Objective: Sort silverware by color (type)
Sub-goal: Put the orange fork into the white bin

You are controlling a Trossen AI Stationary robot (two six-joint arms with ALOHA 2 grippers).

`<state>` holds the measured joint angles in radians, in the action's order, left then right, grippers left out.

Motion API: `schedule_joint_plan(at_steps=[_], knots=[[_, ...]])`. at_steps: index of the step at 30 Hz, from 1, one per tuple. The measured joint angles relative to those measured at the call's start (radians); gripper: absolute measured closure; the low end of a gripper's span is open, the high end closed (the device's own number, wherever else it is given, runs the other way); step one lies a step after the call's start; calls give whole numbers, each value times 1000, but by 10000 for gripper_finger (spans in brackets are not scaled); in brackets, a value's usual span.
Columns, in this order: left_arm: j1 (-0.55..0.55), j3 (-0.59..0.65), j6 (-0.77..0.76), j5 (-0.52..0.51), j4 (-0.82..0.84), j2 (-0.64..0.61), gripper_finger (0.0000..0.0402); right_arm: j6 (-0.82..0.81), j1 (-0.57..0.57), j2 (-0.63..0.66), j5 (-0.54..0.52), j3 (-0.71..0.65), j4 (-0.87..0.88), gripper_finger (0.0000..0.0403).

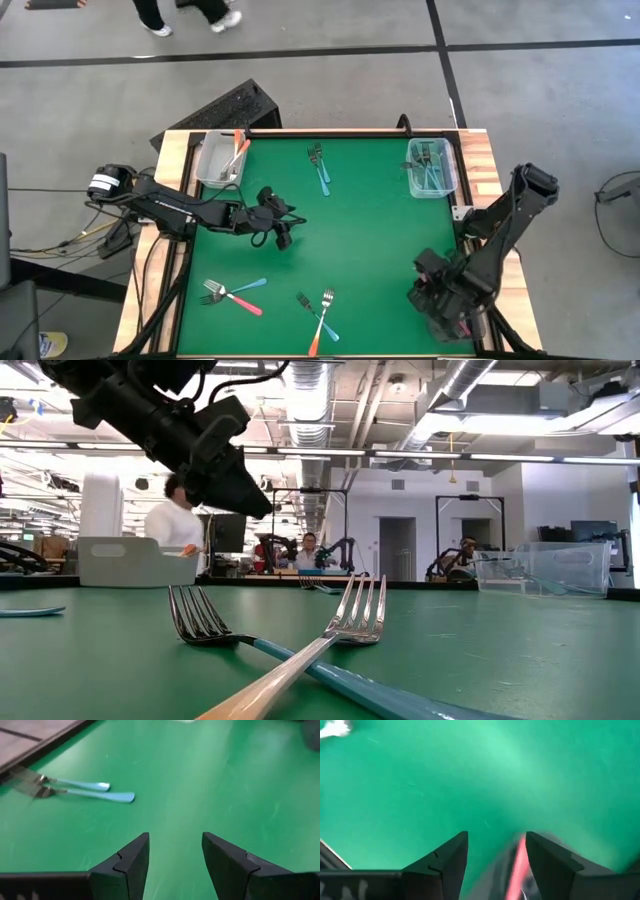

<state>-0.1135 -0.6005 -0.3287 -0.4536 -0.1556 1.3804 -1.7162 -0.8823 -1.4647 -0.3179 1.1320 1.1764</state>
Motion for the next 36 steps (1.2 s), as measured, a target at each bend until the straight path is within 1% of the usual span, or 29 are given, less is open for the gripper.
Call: schedule_joint_plan(at_steps=[4, 8, 16, 18, 21, 24, 28, 29, 31, 34, 36], knots=[[-17, 0, 37, 11, -66, 0, 233, 173, 77, 0, -62, 0, -111, 180], [-60, 0, 86, 11, -109, 0, 233, 377, 154, -8, -120, 0, -269, 180], [-182, 0, 101, -4, -93, 0, 233, 792, 285, -30, -126, 0, -577, 180], [-222, 0, 101, 14, -77, 0, 233, 893, 309, -29, -125, 0, -649, 180], [-286, 0, 101, 69, -55, 0, 233, 1024, 338, -29, -124, 0, -749, 180], [-349, 0, 100, 79, -46, 0, 233, 1107, 364, -29, -96, 0, -810, 180], [-405, 0, 100, 13, -44, 0, 233, 1145, 394, -64, -73, 0, -854, 180], [-412, 0, 100, -7, -43, 0, 233, 1149, 395, -69, -68, -2, -852, 180], [-419, 0, 100, -33, -43, 0, 233, 1155, 412, -97, -60, 2, -902, 180], [-421, 0, 100, -41, -54, 0, 233, 1197, 421, -140, -18, -1, -911, 180], [-421, 0, 100, -40, -55, 0, 233, 1248, 436, -180, 24, 5, -965, 180]])
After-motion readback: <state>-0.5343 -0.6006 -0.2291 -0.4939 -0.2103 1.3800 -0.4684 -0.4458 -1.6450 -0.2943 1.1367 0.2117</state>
